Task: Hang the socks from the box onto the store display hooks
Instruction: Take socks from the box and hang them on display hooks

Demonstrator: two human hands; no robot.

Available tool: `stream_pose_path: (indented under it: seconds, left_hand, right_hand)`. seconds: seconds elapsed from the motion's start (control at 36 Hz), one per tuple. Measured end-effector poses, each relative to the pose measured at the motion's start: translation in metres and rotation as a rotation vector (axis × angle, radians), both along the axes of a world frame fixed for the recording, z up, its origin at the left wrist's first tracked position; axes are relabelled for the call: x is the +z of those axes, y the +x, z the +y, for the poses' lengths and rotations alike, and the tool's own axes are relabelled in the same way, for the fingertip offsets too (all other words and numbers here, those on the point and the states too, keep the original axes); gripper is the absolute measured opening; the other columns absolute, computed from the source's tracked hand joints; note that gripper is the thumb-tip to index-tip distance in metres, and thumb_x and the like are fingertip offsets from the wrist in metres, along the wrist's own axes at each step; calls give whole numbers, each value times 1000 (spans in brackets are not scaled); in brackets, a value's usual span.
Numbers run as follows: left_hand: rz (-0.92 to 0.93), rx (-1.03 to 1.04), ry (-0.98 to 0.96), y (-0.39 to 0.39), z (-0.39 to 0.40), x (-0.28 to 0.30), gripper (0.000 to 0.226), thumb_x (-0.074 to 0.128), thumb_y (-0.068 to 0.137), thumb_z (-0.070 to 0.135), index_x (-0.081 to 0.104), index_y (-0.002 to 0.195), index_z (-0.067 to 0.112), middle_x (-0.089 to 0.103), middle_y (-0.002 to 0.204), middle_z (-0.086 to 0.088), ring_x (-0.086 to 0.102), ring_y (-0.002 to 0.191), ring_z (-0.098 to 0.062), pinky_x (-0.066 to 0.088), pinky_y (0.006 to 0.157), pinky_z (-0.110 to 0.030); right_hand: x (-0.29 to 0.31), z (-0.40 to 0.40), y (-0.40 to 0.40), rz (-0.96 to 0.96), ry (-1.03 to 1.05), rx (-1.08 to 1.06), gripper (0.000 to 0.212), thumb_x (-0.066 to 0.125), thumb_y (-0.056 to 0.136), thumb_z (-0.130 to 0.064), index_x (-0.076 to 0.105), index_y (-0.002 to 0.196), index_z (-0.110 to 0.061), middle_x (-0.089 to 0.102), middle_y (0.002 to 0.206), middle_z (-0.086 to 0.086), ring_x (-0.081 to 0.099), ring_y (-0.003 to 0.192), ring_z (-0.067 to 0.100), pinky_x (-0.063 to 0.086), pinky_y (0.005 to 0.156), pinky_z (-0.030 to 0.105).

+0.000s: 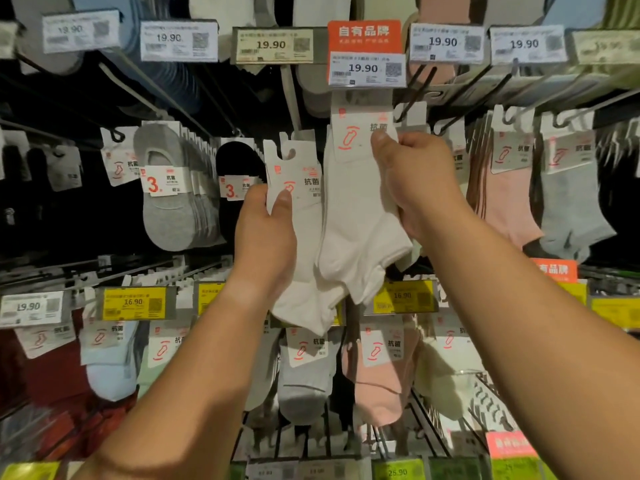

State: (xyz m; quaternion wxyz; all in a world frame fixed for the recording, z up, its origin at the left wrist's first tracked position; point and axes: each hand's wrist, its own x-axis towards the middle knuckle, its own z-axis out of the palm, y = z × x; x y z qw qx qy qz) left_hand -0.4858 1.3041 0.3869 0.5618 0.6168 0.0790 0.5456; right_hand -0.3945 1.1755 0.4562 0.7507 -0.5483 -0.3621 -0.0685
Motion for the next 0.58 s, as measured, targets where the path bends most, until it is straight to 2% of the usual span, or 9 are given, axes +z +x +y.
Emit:
stream_pose_path:
  seconds: [0.08, 0.19, 0.22, 0.28, 0.31, 0.36, 0.42, 0.53, 0.58]
  left_hand:
    - [-15, -7, -22, -1, 2, -2, 17, 48, 105, 27, 62, 106, 37, 72, 115, 8, 69, 108, -14, 56, 97, -44]
    - [-33, -5, -44, -4, 7, -4, 16, 48, 106, 27, 62, 105, 35, 72, 116, 5, 70, 106, -17, 59, 93, -45]
    - [-36, -4, -45, -5, 8, -4, 16, 48, 106, 27, 62, 104, 36, 72, 116, 5, 70, 106, -17, 59, 92, -46]
    - [-45, -2, -45, -7, 10, -4, 17, 49, 106, 27, 62, 102, 37, 73, 115, 6, 71, 105, -17, 59, 91, -47]
    - [-47, 1, -43, -7, 10, -4, 17, 49, 106, 27, 62, 101, 38, 73, 114, 6, 71, 105, -17, 59, 91, -47]
    - [-49, 5, -42, -8, 11, -4, 17, 49, 106, 28, 62, 101, 37, 73, 114, 6, 71, 104, -17, 60, 91, -46]
    - [-54, 10, -46, -9, 12, -4, 17, 49, 106, 27, 62, 100, 37, 73, 114, 6, 71, 104, -16, 59, 91, -46]
    - [-46, 10, -33, -10, 14, -5, 16, 49, 106, 29, 61, 102, 39, 73, 116, 8, 71, 105, -16, 58, 94, -46]
    - [-36, 12, -23, -9, 14, -6, 15, 49, 105, 29, 61, 103, 39, 73, 115, 8, 71, 105, -15, 58, 94, -46]
  right_hand:
    - [1, 1, 7, -33, -35, -62, 46, 65, 93, -25, 50, 50, -19, 56, 51, -8, 56, 55, 13, 46, 59, 27]
    - [-1, 11, 25, -50, -109, -165, 38, 66, 91, -27, 48, 59, -18, 52, 57, -7, 52, 59, 16, 43, 61, 27]
    - [-1, 16, 29, -55, -133, -203, 32, 67, 91, -28, 54, 64, -17, 57, 65, -4, 55, 65, 17, 45, 65, 28]
    - [3, 26, 36, -78, -189, -287, 16, 66, 92, -27, 63, 94, -11, 62, 90, -1, 59, 83, 17, 48, 77, 29]
    - [4, 32, 39, -86, -222, -343, 24, 65, 93, -27, 60, 109, -10, 60, 99, -1, 57, 90, 17, 46, 80, 28]
    - [9, 43, 41, -159, -312, -475, 30, 62, 95, -25, 54, 120, -10, 62, 108, 3, 59, 98, 23, 46, 81, 32]
    - [9, 55, 44, -260, -458, -594, 25, 54, 99, -20, 55, 121, -8, 64, 114, 10, 61, 104, 29, 47, 79, 34]
    - [1, 69, 52, -364, -584, -639, 16, 40, 103, -11, 54, 112, -10, 60, 97, 6, 61, 103, 31, 38, 68, 26]
    - [-2, 68, 51, -400, -623, -662, 17, 41, 102, -9, 55, 112, -6, 62, 104, 9, 60, 104, 32, 36, 69, 24]
